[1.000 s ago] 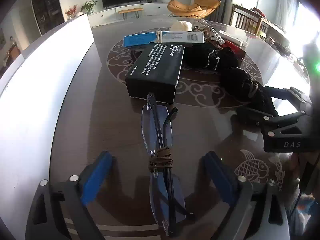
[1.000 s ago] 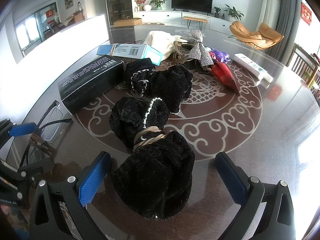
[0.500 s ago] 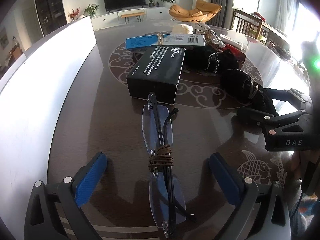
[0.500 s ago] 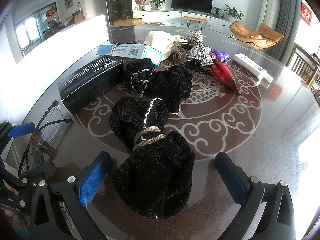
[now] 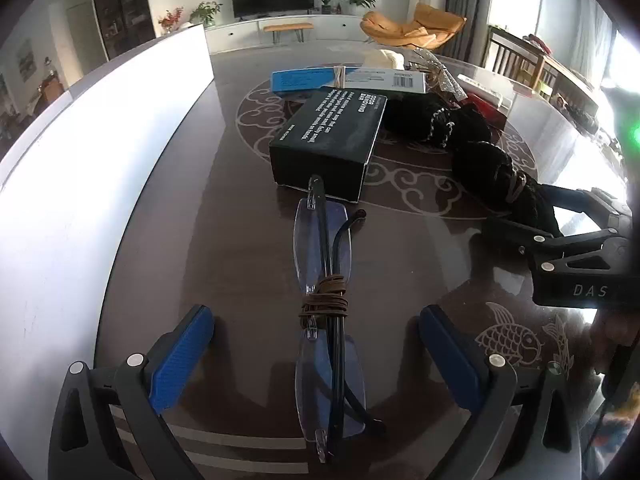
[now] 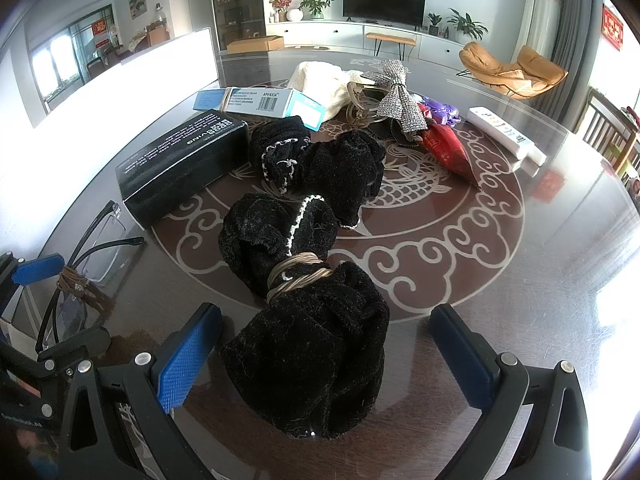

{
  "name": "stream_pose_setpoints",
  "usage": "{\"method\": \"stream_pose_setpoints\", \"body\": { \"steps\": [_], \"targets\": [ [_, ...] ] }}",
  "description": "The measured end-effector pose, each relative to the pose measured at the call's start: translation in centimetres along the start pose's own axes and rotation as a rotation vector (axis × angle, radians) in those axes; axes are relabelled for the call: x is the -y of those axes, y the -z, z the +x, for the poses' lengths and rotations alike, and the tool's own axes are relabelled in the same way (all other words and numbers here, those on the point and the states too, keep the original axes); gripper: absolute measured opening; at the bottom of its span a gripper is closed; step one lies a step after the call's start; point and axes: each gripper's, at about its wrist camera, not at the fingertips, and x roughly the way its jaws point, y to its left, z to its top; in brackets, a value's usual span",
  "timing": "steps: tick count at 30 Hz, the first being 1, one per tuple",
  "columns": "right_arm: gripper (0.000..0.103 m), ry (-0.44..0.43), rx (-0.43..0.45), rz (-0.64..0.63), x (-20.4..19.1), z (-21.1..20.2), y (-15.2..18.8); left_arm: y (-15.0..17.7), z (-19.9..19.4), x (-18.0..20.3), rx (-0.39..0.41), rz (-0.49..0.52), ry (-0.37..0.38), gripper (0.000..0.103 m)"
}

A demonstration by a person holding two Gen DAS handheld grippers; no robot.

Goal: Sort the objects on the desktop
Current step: 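Hold the glasses in the left gripper while the right gripper grasps a black chained pouch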

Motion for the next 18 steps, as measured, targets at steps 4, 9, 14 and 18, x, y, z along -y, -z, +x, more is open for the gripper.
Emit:
{"method": "stream_pose_setpoints", "body": {
  "steps": [4,9,14,18],
  "targets": [
    [0.074,-0.036,-0.04,-0.038,0.7,-0.5,-0.6,-0.7,-0.1,0.1,-0.025,0.025,0.021,0.069],
    [0.033,-0.073,-0.052,-0.013,1.9,-2.7,-1.3,-1.5,-1.4,-0.1,0.017,0.041,0.105,0.011],
    [0.033,-0.115,0.009,-0.009,0.1,-7.2,-1.7,-1.4,-5.9,-2.8,0.095,-0.063,0.213,0.011],
    [0.033,-0.196,0.074,-0.002,-3.4,-9.8,-4.4,-1.9,-11.0,-6.7,0.187,-0.157,0.26,0.011]
  ]
}}
